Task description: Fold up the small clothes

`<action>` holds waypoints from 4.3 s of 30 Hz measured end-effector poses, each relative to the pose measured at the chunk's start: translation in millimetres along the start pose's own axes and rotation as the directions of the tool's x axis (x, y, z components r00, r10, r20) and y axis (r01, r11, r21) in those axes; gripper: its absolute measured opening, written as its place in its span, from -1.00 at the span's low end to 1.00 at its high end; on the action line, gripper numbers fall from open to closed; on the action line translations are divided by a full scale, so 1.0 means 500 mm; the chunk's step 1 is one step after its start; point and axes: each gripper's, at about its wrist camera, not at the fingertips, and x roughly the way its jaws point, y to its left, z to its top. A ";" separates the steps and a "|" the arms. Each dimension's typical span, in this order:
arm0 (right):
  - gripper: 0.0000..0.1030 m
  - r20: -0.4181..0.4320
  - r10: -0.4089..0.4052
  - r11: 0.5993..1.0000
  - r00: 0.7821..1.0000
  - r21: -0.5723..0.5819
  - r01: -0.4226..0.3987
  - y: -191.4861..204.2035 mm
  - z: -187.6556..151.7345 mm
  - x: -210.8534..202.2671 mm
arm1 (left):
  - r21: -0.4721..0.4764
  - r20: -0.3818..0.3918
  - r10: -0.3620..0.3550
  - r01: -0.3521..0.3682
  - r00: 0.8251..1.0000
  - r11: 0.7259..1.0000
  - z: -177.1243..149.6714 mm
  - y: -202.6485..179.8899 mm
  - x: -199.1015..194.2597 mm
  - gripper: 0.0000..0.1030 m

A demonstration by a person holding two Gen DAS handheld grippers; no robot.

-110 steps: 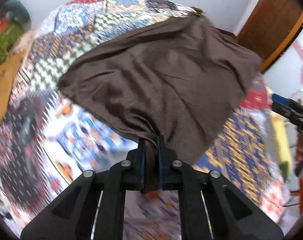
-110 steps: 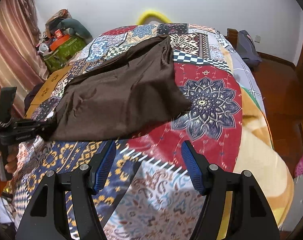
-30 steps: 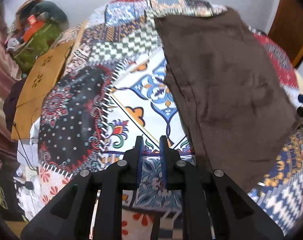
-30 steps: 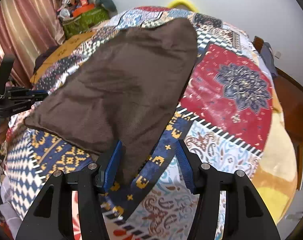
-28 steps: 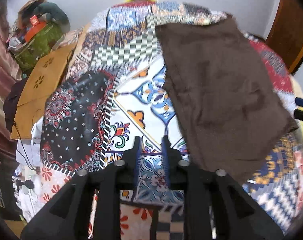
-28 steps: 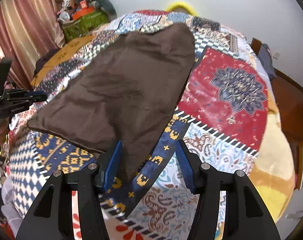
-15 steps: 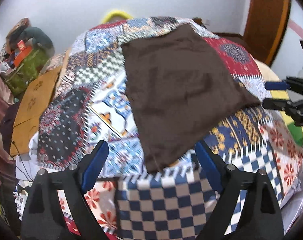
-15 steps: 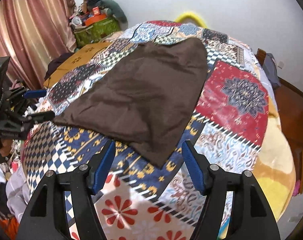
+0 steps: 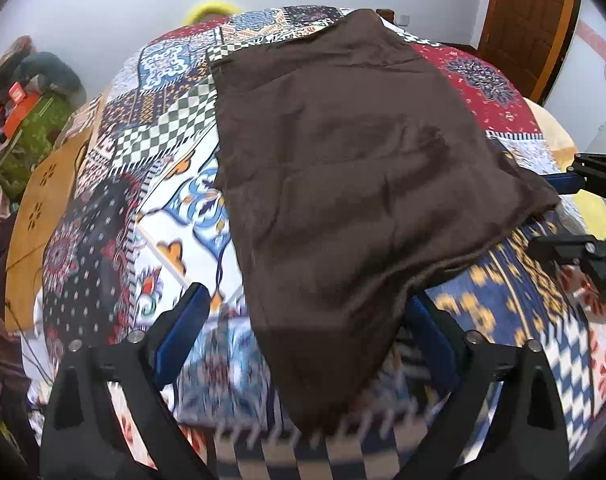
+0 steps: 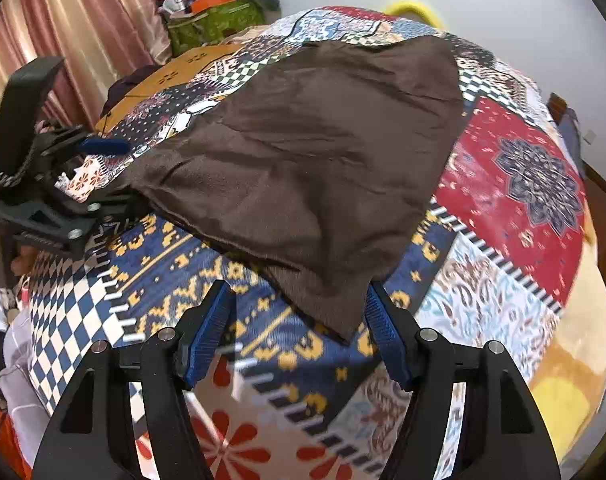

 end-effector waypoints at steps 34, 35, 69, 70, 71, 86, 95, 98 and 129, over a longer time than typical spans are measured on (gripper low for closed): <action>-0.83 0.119 0.050 0.997 0.992 -0.059 -0.043 -0.009 0.086 -0.120 | 0.073 -0.027 -0.151 0.153 0.988 0.986 0.108 0.001 -0.118 -0.66; -0.83 0.128 0.043 0.997 0.991 -0.061 -0.036 -0.014 0.099 -0.124 | 0.074 -0.023 -0.154 0.155 0.988 0.985 0.125 0.005 -0.119 -0.66; -0.15 0.130 -0.047 0.998 0.990 0.035 0.043 -0.209 0.415 0.068 | -0.091 -0.004 -0.081 0.080 0.997 0.993 0.371 0.271 0.107 0.14; -0.14 0.131 -0.043 0.998 0.990 0.042 0.038 -0.212 0.412 0.064 | -0.101 -0.008 -0.094 0.093 0.996 0.991 0.360 0.271 0.104 0.15; -0.14 0.130 -0.036 0.998 0.991 0.051 0.030 -0.214 0.402 0.057 | -0.103 -0.015 -0.104 0.102 0.994 0.989 0.347 0.267 0.102 0.16; -0.13 0.080 -0.050 0.992 0.996 0.116 0.041 -0.203 0.217 0.092 | -0.182 -0.097 -0.184 0.164 0.978 0.969 0.200 0.191 0.132 -0.66; -0.61 0.100 -0.048 0.986 0.994 0.167 0.031 -0.224 0.214 0.089 | -0.107 0.123 0.034 -0.020 0.992 0.994 0.263 0.170 0.014 -0.88; -0.63 0.096 -0.053 0.988 0.994 0.151 0.038 -0.221 0.211 0.089 | -0.145 0.177 0.060 -0.035 0.982 0.989 0.294 0.191 -0.004 -0.88; -0.80 0.171 -0.168 0.981 0.971 0.121 0.149 -0.236 0.362 0.164 | -0.256 -0.015 0.054 -0.056 0.998 0.965 0.266 0.271 0.232 -0.68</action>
